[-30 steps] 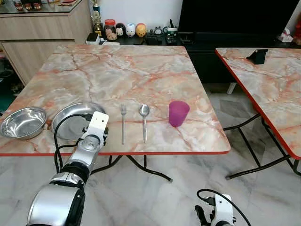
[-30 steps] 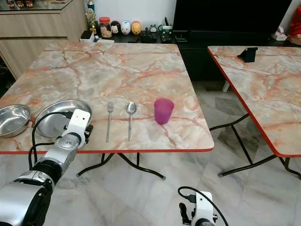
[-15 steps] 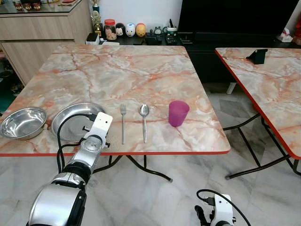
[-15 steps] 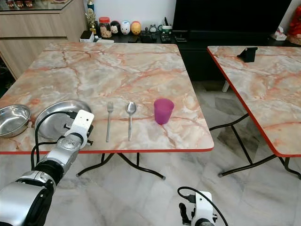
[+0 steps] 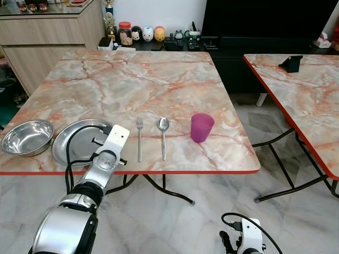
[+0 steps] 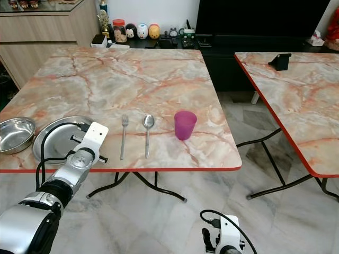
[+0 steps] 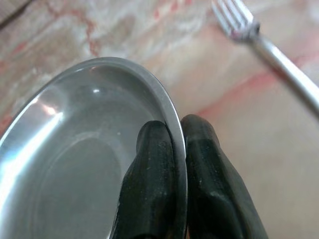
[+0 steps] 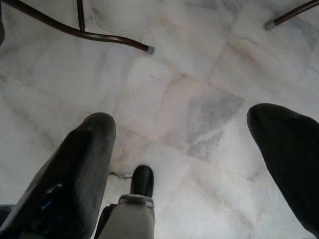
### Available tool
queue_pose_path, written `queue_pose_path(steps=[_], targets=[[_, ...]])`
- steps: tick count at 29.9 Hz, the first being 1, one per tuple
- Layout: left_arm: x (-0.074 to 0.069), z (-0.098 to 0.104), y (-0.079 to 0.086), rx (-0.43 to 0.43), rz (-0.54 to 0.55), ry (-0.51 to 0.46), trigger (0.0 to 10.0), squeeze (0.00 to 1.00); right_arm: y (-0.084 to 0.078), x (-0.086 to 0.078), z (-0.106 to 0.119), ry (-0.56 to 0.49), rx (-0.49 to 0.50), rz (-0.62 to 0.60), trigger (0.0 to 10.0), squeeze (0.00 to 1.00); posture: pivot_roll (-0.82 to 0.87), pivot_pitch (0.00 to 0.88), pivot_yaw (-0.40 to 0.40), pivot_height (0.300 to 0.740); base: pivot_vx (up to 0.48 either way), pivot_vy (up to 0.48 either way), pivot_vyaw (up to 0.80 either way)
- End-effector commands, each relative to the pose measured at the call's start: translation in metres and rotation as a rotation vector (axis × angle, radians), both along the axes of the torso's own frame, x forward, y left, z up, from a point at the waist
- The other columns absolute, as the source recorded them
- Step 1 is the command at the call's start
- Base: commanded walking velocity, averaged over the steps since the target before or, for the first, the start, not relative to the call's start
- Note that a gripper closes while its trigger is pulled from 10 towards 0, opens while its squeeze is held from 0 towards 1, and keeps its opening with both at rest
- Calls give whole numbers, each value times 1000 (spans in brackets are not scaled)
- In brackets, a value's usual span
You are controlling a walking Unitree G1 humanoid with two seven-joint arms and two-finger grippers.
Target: Setting the table
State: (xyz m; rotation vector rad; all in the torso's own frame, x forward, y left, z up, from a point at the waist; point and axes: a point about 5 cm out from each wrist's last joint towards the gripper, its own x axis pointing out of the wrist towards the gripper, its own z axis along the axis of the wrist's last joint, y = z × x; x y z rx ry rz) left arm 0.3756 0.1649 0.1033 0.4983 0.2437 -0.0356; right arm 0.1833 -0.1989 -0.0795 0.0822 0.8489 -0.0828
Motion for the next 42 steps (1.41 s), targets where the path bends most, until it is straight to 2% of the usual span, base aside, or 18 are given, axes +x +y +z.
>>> queue_pose_path(steps=[1,3,4,5,7,8,9,10,11,12,16,20,23,27,31,37,42], targets=[[2,9,-11,-9,-39,-63,0,0,-1,2,1,-3,-5,-2,10000,0,61,0,-68,740,0,0,0],[5,20,-16,-33,-47,-141,0,0,-1,2,1,-4,-5,-3,10000,0,61,0,-67,740,0,0,0],[5,20,-16,-33,-47,-141,0,0,-1,2,1,-4,-5,-3,10000,0,61,0,-67,740,0,0,0],[5,30,-18,-39,-47,-209,0,0,-1,2,1,-2,-7,-2,10000,0,66,0,-68,740,0,0,0],[5,32,-19,-37,-46,-232,0,0,-1,2,1,-1,-8,0,10000,0,66,0,-68,740,0,0,0],[3,40,-23,-54,-47,-301,549,0,-1,1,1,0,-9,-1,10000,0,69,0,-69,740,0,0,0],[3,41,-24,-59,-48,-316,549,0,-1,1,1,0,-9,-1,10000,0,69,0,-69,740,0,0,0],[1,47,-27,-47,-55,-376,6392,0,-1,1,0,0,-9,-2,10000,0,70,0,-68,740,0,0,0],[1,47,-27,-47,-55,-376,6392,0,-1,1,0,0,-9,-2,10000,0,70,0,-68,740,0,0,0],[-3,56,-34,-24,-86,-463,10000,0,-1,1,1,-4,-9,-8,10000,0,69,0,-67,740,0,0,0],[-13,70,-44,-116,-124,-592,10000,0,-1,2,1,-12,-13,-12,10000,0,69,0,-65,740,0,0,0],[-20,76,-45,-137,-149,-657,10000,0,0,0,0,-10,-15,-12,10000,0,70,0,-61,740,0,0,0],[-27,72,-45,-149,-150,-672,10000,0,1,-3,-1,-3,-29,-12,10000,0,76,0,-45,740,0,0,0],[-30,75,-45,-159,-151,-699,10000,0,1,-5,-2,-6,-23,-31,10000,0,66,0,-42,740,0,0,0],[-27,82,-45,-162,-124,-720,10000,0,2,-2,0,-20,-32,-9,10000,0,42,0,-35,740,0,-397,0],[-28,79,-45,-172,-105,-712,10000,0,1,-1,1,-34,-30,-18,10000,0,41,0,-44,740,0,-479,0],[-28,83,-44,-167,-108,-728,10000,0,1,0,2,-47,-30,-27,10000,0,42,0,-47,740,0,-480,0]])
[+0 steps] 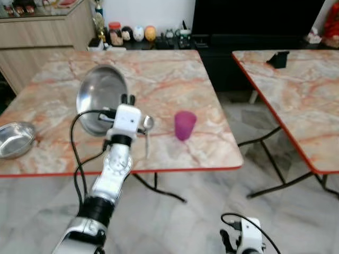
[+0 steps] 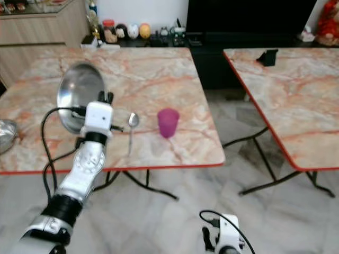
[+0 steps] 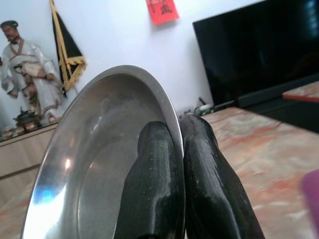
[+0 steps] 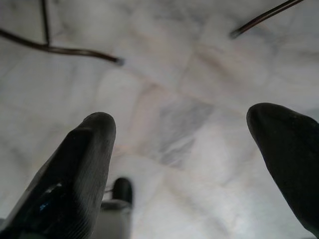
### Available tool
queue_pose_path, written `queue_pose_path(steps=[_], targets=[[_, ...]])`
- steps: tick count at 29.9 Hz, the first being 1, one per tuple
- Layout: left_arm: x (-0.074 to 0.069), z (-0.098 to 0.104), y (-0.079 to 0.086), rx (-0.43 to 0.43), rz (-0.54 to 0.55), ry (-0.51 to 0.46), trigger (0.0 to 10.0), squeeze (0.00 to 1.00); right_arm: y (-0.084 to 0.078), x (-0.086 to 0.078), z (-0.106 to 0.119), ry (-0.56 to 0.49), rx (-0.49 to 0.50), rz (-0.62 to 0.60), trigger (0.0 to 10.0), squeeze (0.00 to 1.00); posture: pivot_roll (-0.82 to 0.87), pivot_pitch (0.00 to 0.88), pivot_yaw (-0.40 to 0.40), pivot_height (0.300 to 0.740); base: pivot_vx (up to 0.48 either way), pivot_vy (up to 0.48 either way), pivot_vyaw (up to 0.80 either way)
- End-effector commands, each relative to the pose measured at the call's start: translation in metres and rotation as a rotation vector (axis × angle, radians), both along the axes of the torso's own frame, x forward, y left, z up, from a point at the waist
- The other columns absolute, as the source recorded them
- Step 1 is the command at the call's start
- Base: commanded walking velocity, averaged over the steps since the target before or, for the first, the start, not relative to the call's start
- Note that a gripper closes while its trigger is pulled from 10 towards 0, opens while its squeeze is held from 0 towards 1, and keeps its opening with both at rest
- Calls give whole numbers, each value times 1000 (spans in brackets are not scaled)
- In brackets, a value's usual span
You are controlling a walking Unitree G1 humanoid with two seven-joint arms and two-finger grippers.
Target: Setting the table
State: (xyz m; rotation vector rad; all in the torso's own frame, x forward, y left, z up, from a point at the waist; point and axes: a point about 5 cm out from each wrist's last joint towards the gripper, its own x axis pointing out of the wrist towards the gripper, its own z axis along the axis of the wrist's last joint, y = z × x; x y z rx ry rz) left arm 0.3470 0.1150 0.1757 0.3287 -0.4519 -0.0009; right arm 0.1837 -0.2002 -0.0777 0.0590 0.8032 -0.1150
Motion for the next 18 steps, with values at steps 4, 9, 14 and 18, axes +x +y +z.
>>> queue_pose_path(steps=[4,9,14,18], targets=[[1,17,6,9,28,-68,10000,0,1,0,0,1,-2,-10,10000,0,50,0,-50,740,0,-472,0],[1,21,7,19,35,-84,10000,0,1,1,0,10,-1,-5,10000,0,52,0,-52,740,0,-472,0],[0,24,8,34,43,-97,10000,0,1,1,0,14,-11,6,10000,0,53,0,-52,740,0,-472,145],[0,26,7,39,51,-109,10000,0,2,1,0,11,-17,6,10000,0,53,0,-52,740,0,-472,781]])
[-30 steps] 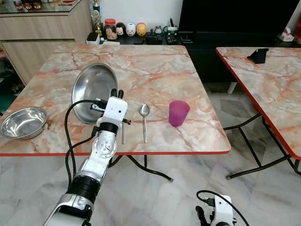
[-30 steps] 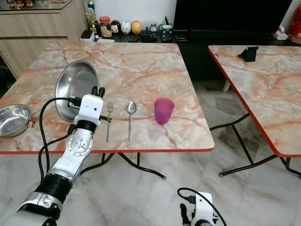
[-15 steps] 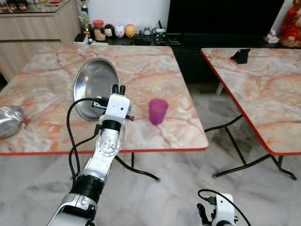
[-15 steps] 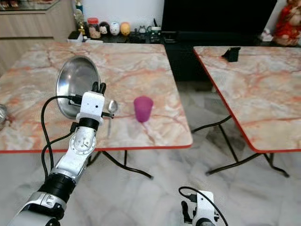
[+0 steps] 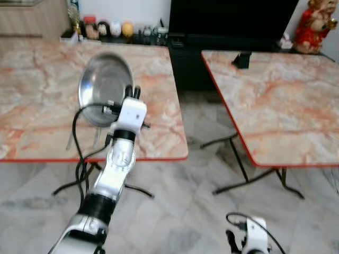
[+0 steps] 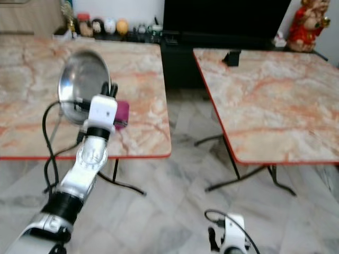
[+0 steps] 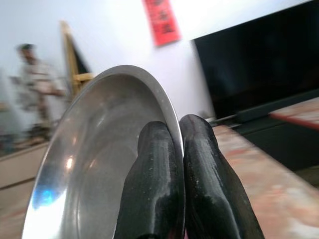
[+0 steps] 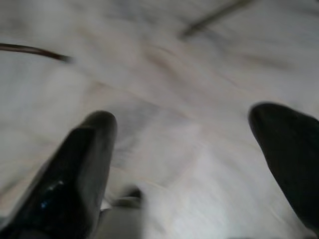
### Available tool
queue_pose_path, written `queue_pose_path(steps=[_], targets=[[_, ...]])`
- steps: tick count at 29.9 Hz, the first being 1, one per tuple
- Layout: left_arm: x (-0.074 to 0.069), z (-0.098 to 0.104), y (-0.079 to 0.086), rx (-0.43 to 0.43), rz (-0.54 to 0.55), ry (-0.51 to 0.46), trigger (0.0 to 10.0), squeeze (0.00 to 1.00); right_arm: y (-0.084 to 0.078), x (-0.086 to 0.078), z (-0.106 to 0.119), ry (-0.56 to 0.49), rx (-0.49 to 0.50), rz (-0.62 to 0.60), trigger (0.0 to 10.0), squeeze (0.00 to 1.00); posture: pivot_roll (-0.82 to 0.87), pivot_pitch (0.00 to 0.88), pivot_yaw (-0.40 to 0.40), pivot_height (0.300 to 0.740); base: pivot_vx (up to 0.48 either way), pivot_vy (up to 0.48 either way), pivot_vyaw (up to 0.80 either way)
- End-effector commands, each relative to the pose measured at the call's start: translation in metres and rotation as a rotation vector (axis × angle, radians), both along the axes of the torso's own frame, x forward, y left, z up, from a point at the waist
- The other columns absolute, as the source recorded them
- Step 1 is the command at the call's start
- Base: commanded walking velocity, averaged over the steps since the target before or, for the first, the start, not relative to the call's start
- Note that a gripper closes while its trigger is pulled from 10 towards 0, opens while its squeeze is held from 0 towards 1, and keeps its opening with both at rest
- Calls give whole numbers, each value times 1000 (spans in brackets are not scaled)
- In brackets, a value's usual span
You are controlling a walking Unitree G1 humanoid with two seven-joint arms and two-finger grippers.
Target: Setting the table
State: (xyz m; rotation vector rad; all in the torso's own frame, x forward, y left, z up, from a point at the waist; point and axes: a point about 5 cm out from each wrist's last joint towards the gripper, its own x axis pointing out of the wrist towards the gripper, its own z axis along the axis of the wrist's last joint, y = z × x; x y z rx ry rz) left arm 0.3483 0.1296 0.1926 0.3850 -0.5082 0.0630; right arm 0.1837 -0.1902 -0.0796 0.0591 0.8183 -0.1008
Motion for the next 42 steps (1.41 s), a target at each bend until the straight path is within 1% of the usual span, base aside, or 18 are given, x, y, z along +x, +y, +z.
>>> queue_pose_path(steps=[1,5,8,15,21,33,42], targets=[[-1,9,-7,-2,-14,-42,10000,0,-8,1,2,-3,-23,-6,10000,0,53,0,-52,740,0,-472,800],[-2,11,-9,3,-16,-52,10000,0,-8,-1,1,-2,-8,-31,10000,0,54,0,-51,740,0,-470,192],[-2,12,-10,6,-21,-55,10000,0,-7,-2,0,2,-8,-25,10000,0,53,0,-49,740,0,-469,0],[-3,6,-10,-4,-26,-30,10000,0,-7,-4,-1,6,-4,-26,10000,0,46,0,-47,740,0,-469,0],[-2,6,-10,-7,-26,-28,10000,0,-8,-3,0,4,-5,-25,10000,0,44,0,-51,740,0,-466,0],[-1,7,-4,-6,-4,-22,10000,0,-9,0,1,2,-8,-32,10000,0,40,0,-53,740,0,-465,0],[0,7,-3,-4,-2,-15,10000,0,-9,0,1,2,-8,-37,10000,0,39,0,-52,740,0,-465,0]])
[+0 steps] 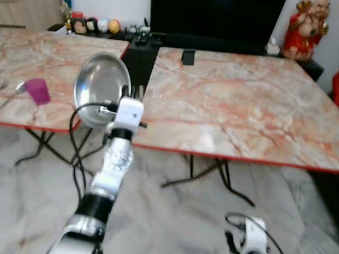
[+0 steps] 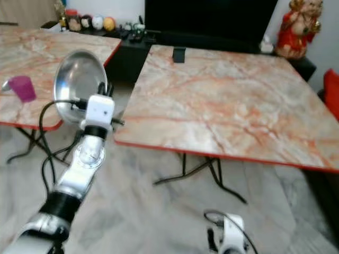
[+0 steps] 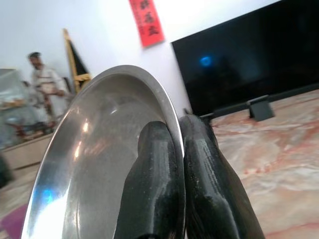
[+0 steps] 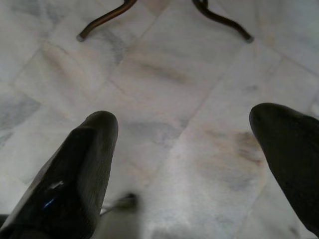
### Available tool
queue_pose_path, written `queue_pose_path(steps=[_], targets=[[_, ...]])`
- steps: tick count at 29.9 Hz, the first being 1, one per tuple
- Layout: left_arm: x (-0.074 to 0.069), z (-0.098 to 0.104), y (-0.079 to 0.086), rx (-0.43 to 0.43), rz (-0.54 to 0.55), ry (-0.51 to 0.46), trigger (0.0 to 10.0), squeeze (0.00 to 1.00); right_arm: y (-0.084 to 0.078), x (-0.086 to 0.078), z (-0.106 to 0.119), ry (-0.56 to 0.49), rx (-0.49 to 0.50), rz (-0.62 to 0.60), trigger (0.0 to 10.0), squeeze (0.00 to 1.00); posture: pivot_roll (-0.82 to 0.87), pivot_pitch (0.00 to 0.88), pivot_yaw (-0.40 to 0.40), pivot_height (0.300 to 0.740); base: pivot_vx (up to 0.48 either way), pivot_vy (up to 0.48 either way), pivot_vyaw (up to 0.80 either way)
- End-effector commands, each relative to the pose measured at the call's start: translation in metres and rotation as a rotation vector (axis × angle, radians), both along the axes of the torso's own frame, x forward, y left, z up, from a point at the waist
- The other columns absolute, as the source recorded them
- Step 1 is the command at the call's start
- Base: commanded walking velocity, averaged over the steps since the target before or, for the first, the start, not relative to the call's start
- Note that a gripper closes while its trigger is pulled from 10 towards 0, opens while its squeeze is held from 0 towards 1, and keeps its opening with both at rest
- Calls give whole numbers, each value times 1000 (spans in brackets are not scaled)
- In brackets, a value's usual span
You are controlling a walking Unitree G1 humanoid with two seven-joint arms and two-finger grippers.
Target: Setting the table
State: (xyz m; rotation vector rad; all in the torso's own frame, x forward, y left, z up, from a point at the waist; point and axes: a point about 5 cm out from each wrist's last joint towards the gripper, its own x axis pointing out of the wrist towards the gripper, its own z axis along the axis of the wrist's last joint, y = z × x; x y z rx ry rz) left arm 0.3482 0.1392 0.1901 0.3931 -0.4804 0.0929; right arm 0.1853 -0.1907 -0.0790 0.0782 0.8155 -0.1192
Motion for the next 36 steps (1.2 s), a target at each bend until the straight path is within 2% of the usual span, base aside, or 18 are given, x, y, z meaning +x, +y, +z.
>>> queue_pose_path(steps=[1,10,14,17,21,24,25,36], targets=[[0,9,-11,-11,-33,-31,10000,0,-8,-1,0,6,-18,-11,10000,0,41,0,-54,740,0,-465,0],[-1,5,-4,-25,-17,-17,10000,0,-8,-2,0,7,-19,-2,10000,0,47,0,-60,740,0,-459,0],[-2,4,-3,-21,-19,-12,10000,0,-9,-2,0,8,-21,1,10000,0,46,0,-61,740,0,-446,0],[-2,-3,-7,-8,-45,26,10000,0,-9,-3,0,9,-21,2,10000,0,41,0,-59,740,0,-398,0],[-4,-19,-11,48,-67,87,10000,0,-10,-3,0,7,-22,1,10000,0,37,0,-59,740,0,0,0],[-5,-23,-10,35,-71,108,10000,0,-10,-3,0,6,-22,1,10000,0,39,0,-60,740,0,0,0],[-6,-22,-10,14,-87,102,10000,0,-10,-2,0,5,-22,1,10000,0,40,0,-63,740,0,0,0],[-6,-19,-10,20,-110,106,10000,0,-9,0,1,-1,-16,-7,10000,0,42,0,-56,740,50,0,0]])
